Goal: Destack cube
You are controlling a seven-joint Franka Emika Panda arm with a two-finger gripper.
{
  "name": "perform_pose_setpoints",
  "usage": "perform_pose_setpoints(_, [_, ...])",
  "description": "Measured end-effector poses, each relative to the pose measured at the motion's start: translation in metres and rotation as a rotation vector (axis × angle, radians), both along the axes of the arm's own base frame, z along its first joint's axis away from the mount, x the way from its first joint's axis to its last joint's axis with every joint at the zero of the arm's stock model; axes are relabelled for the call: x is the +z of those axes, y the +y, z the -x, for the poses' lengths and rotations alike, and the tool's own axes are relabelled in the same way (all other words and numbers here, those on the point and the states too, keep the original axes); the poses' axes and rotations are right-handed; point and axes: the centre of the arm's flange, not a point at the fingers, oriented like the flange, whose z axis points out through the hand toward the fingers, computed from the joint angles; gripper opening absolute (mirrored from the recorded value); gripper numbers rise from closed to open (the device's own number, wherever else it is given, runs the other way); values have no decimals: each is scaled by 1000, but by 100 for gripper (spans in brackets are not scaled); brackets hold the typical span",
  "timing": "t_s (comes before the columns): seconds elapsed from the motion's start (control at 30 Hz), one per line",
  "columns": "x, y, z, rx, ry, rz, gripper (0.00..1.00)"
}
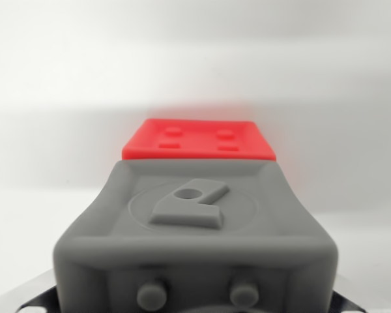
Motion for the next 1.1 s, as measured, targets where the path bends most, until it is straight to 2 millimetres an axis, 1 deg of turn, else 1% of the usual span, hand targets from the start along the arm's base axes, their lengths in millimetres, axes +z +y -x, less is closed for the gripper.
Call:
perform_pose_setpoints(0.5, [3, 0, 0, 0, -3, 0, 0])
perform_pose_setpoints(0.87, [17, 0, -1, 1, -4, 1, 0])
perform_pose_setpoints(1.1, [30, 0, -1, 1, -5, 3, 0])
